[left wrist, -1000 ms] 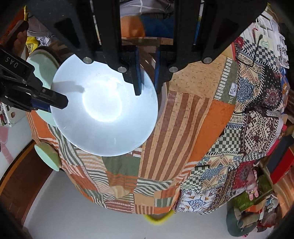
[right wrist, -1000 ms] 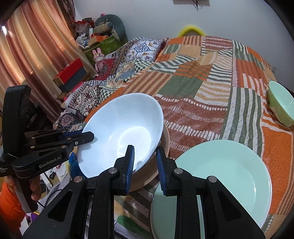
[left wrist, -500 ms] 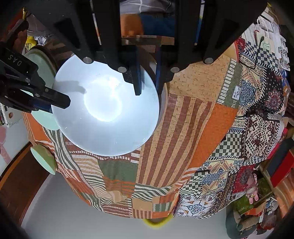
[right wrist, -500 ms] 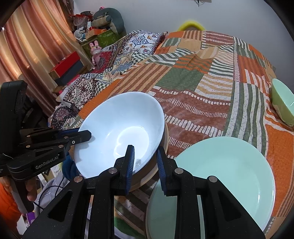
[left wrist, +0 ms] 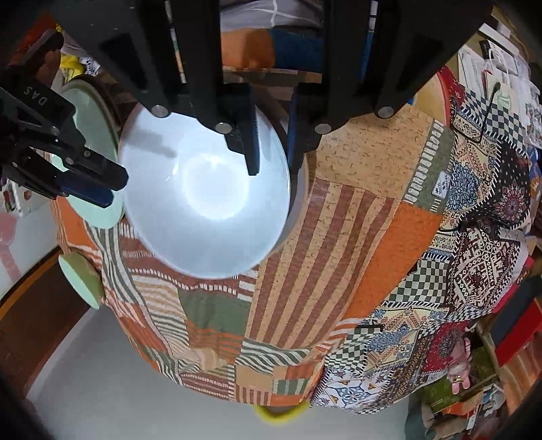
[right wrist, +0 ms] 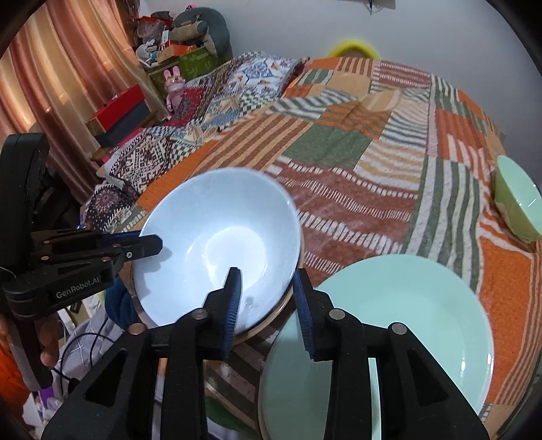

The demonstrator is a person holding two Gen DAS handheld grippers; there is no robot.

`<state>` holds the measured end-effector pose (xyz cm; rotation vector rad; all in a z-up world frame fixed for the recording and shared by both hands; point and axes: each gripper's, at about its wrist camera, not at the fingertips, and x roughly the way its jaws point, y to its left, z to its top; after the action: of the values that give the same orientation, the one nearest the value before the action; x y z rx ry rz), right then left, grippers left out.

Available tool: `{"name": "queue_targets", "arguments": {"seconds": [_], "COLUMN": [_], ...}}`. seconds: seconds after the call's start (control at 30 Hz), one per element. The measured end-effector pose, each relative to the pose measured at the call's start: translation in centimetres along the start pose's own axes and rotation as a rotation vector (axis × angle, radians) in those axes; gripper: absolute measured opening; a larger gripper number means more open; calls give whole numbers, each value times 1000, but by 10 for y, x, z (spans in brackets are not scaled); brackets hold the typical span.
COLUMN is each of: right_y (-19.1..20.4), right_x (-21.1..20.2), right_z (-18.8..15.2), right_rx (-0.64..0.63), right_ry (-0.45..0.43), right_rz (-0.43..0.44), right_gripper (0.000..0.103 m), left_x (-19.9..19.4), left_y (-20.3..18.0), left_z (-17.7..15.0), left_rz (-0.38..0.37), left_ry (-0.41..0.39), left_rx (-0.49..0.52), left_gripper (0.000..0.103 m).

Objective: Organize plates and bowls
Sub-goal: 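Lower the white dotted bowl into the pink bowl and open both grippers, then move both grippers to the mint green bowl on the bed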

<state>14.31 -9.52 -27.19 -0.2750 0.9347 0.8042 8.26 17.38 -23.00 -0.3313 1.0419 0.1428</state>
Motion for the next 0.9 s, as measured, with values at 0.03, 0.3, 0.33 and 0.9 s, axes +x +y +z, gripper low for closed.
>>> {"name": "queue_targets", "arguments": {"seconds": [0.03, 0.3, 0.33, 0.9], "right_y": [0, 1, -1, -53], "right_x": [-3, -27, -30, -96], "right_z": [1, 6, 6, 5], "right_rx": [1, -20, -14, 80], "right_ry": [-12, -88, -98, -255], "right_rz": [0, -24, -22, -83], "right_gripper": [36, 46, 50, 50], "left_x": [-1, -9, -11, -83], "left_y": [0, -6, -6, -82], "left_z": [0, 1, 1, 40], "left_rz": [2, 44, 52, -14], "left_ry": [0, -5, -14, -241], "left_rx": [-1, 31, 36, 184], "left_gripper": [17, 19, 22, 39]}}
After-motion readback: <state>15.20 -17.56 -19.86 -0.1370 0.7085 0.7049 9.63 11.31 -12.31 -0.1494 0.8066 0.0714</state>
